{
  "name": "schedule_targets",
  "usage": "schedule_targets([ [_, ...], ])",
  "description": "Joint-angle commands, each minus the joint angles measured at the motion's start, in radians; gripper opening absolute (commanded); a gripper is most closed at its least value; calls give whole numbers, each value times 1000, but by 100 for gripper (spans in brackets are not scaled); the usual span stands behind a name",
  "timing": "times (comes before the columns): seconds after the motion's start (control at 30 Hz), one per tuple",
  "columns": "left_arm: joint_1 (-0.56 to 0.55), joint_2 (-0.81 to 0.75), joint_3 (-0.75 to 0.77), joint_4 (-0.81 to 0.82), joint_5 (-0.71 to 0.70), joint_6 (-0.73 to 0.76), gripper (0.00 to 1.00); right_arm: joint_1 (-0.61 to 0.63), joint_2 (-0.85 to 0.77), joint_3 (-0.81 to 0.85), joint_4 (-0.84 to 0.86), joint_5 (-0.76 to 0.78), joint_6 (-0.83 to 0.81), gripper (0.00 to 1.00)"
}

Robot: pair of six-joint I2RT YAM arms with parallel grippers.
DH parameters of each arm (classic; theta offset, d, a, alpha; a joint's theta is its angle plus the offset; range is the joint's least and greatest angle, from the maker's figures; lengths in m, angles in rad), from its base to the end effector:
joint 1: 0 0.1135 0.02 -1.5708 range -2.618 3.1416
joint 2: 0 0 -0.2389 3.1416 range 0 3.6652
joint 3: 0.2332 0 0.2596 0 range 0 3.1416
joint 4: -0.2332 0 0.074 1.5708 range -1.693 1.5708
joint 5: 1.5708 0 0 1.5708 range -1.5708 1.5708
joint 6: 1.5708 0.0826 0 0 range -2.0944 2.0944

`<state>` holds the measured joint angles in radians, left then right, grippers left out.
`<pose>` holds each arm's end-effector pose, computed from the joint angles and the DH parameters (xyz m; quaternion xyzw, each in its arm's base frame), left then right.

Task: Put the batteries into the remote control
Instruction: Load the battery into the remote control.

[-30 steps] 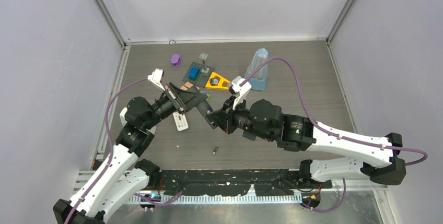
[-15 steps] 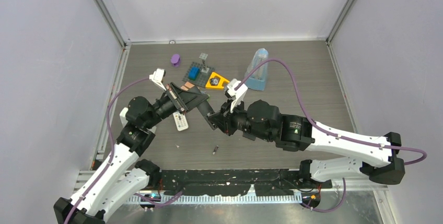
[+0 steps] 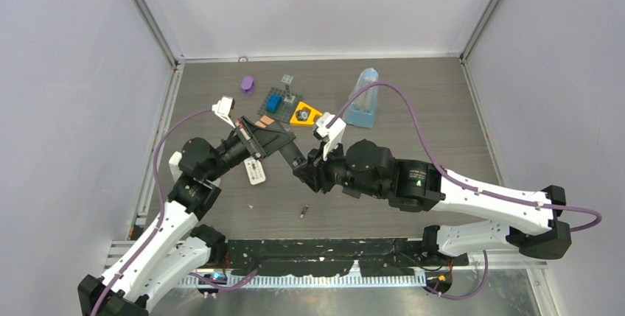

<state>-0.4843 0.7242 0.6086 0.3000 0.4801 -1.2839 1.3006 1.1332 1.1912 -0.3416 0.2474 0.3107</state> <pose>0.1978 -0.1472 0.3292 -0.0731 0.6429 -0.6741 0.3562 0.1037 0.2985 0.3613 -0.3119 0.7337 0.3612 0.4837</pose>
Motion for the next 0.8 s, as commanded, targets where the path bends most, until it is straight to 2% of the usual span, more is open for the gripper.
schedule_targets([
  [0.0,3,-6,4,99,8,-23,0,3,9,76,-32,29,20,35],
  [0.17,3,-4,-1,102,10,-19,0,-1,13,127,-46,39,37,50],
  [0.4,3,-5,-13,129,8,-11,0,-6,-19,154,-53,28,113,60],
  [0.5,3,2,-21,163,4,-11,0,-26,-32,168,-126,60,273,60],
  [0.57,3,7,-29,194,1,-15,0,-41,-35,157,-167,64,385,64],
  [0.63,3,10,-39,227,-5,-25,0,-48,-43,130,-176,79,468,73],
  [0.77,3,7,-61,274,-29,-45,0,-47,-79,46,-114,91,583,97],
])
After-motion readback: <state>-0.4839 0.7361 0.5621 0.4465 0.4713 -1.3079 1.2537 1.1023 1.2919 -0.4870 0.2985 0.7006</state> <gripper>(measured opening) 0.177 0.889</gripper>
